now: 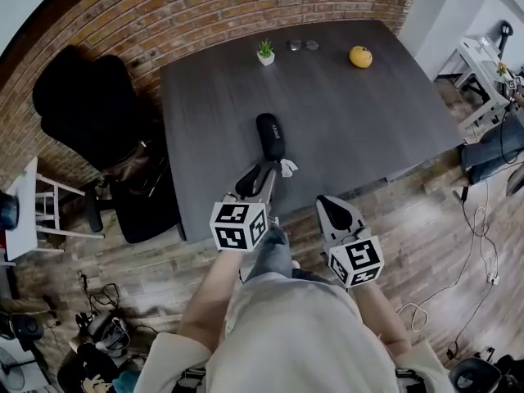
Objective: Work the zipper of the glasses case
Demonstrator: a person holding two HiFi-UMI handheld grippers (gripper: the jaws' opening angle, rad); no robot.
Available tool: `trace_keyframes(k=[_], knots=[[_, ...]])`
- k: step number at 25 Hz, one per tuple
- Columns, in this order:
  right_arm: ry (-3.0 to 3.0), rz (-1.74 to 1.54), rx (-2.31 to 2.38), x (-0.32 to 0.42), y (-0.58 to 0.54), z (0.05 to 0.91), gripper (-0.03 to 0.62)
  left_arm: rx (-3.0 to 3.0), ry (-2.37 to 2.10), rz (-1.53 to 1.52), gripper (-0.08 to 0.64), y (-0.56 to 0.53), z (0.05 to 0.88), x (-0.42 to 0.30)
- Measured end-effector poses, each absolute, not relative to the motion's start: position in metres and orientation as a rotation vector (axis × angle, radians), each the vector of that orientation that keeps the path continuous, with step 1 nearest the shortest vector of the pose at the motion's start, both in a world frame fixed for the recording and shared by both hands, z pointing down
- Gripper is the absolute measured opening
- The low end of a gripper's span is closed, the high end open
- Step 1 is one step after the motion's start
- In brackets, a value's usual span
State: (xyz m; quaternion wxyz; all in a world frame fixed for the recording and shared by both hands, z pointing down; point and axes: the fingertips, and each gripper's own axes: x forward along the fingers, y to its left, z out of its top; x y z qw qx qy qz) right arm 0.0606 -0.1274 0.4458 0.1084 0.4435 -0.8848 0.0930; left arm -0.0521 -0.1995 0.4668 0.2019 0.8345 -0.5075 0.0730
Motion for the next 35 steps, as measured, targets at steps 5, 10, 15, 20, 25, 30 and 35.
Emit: trace_keyframes(k=[5, 10, 15, 20, 25, 30, 35], knots=[[-2.640, 0.223, 1.301, 0.061, -0.096, 0.434, 0.003, 2.306, -1.430, 0.127, 0.059, -0.151, 0.455, -0.053], [-2.664, 0.183, 1.282, 0.063, -0.068, 0.428, 0.003, 2.313, -1.433, 0.078, 0.017, -0.112, 0.445, -0.050], [-2.692, 0.155, 1.250, 0.062, -0.046, 0.428, 0.003, 2.311, -1.433, 0.044, 0.009, -0.084, 0.442, -0.047], [-2.698, 0.153, 1.243, 0.061, -0.034, 0.433, 0.003, 2.329, -1.422, 0.050, 0.009, -0.067, 0.445, -0.044], [-2.703, 0.157, 1.266, 0.063, -0.036, 0.428, 0.003, 2.322, -1.410, 0.033, 0.009, -0.063, 0.443, -0.044], [-2.679, 0.177, 1.317, 0.074, -0.041, 0.425, 0.002, 2.330, -1.389, 0.035, 0.009, -0.064, 0.442, -0.038], [-2.706, 0.185, 1.312, 0.073, -0.040, 0.422, 0.002, 2.331, -1.372, 0.038, 0.009, -0.064, 0.443, -0.036]])
